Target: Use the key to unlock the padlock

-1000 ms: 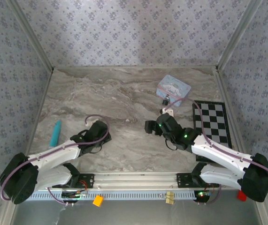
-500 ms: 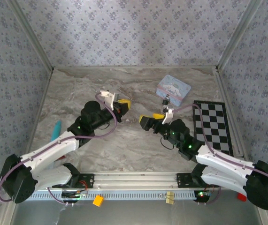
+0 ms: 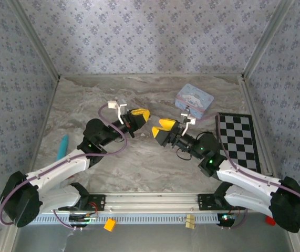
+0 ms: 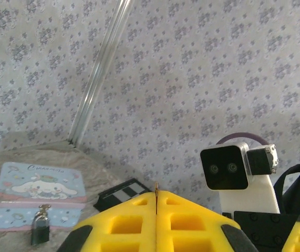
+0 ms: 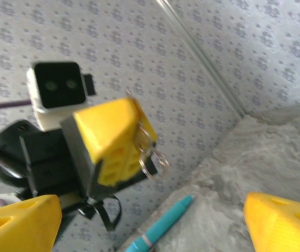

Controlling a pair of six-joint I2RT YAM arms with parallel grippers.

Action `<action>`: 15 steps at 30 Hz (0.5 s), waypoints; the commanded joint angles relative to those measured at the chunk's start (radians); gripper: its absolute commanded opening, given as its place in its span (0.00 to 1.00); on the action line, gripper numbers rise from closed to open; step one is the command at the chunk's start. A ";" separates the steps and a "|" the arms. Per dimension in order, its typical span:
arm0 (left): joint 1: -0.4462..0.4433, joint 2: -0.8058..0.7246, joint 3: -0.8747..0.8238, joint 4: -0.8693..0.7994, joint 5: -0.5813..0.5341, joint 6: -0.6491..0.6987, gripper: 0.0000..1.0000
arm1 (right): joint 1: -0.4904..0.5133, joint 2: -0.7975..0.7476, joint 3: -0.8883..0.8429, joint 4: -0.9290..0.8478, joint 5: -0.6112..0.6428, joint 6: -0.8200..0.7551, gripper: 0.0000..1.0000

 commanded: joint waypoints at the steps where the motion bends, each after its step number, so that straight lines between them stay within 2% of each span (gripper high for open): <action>1: 0.003 -0.001 -0.016 0.163 0.006 -0.083 0.00 | -0.009 0.019 0.039 0.121 -0.043 0.048 0.87; 6: 0.004 0.051 -0.046 0.287 -0.073 -0.204 0.00 | -0.024 0.078 0.068 0.208 -0.066 0.095 0.74; 10: -0.003 0.114 -0.064 0.417 -0.120 -0.332 0.00 | -0.029 0.117 0.085 0.245 -0.057 0.113 0.68; 15: -0.043 0.142 -0.055 0.450 -0.141 -0.358 0.00 | -0.036 0.152 0.111 0.272 -0.084 0.136 0.59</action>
